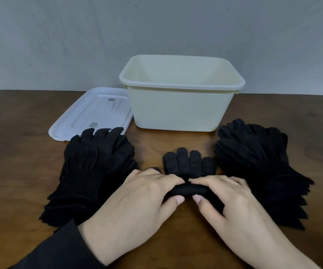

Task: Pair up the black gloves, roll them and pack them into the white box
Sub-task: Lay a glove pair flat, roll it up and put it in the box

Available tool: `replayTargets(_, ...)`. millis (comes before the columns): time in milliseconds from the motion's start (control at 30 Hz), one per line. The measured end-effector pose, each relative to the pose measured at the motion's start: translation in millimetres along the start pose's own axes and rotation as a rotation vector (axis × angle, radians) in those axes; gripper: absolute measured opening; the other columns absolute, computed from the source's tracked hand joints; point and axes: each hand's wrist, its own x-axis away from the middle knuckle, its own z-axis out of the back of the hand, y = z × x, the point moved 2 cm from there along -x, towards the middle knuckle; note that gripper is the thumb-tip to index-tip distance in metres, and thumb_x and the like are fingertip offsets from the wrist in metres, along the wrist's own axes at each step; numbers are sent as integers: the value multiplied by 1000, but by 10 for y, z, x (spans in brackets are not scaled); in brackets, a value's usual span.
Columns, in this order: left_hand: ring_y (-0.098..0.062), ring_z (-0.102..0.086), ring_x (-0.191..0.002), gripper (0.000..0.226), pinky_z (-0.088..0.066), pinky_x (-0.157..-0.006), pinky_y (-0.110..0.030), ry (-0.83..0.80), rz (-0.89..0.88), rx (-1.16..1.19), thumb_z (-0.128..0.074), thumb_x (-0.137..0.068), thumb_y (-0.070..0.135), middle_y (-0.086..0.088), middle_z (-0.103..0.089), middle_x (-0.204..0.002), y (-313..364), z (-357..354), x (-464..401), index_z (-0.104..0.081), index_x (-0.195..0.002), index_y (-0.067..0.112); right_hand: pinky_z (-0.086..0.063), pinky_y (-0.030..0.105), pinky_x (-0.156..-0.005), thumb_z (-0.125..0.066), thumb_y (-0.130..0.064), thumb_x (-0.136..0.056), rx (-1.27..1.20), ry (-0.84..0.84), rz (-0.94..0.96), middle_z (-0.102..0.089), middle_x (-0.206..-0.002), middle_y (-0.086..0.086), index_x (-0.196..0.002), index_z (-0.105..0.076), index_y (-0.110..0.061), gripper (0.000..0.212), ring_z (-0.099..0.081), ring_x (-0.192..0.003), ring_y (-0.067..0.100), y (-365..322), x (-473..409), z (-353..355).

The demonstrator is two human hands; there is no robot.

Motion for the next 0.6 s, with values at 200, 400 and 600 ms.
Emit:
replayTargets(200, 2, -55, -104, 40, -46, -93, -20, 80, 160, 204, -41, -91, 63, 23, -64, -108, -25, 4, -2, -44, -130, 57, -47, 18, -74, -57, -55, -86, -296, 34, -93, -69, -101, -22, -109, -61, -50, 23, -62, -78, -1, -40, -35, 81)
replayTargets(400, 10, -50, -95, 36, -38, -90, -9, 105, 179, 111, -49, -97, 50, 33, -54, -96, -51, -26, -39, -44, -133, 51, -43, 9, -81, -63, -52, -83, -268, 79, -174, -62, -97, -29, -117, -50, -59, 37, -53, -102, -10, -2, -91, -16)
replayTargets(600, 0, -46, -99, 44, -37, -93, -15, 69, 150, -93, -47, -101, 40, 21, -46, -100, -59, -24, -79, -36, -143, 44, -44, 24, -81, -60, -40, -88, 55, 200, -29, -46, -102, -25, -112, -57, -40, 24, -49, -95, 1, -49, -138, -69)
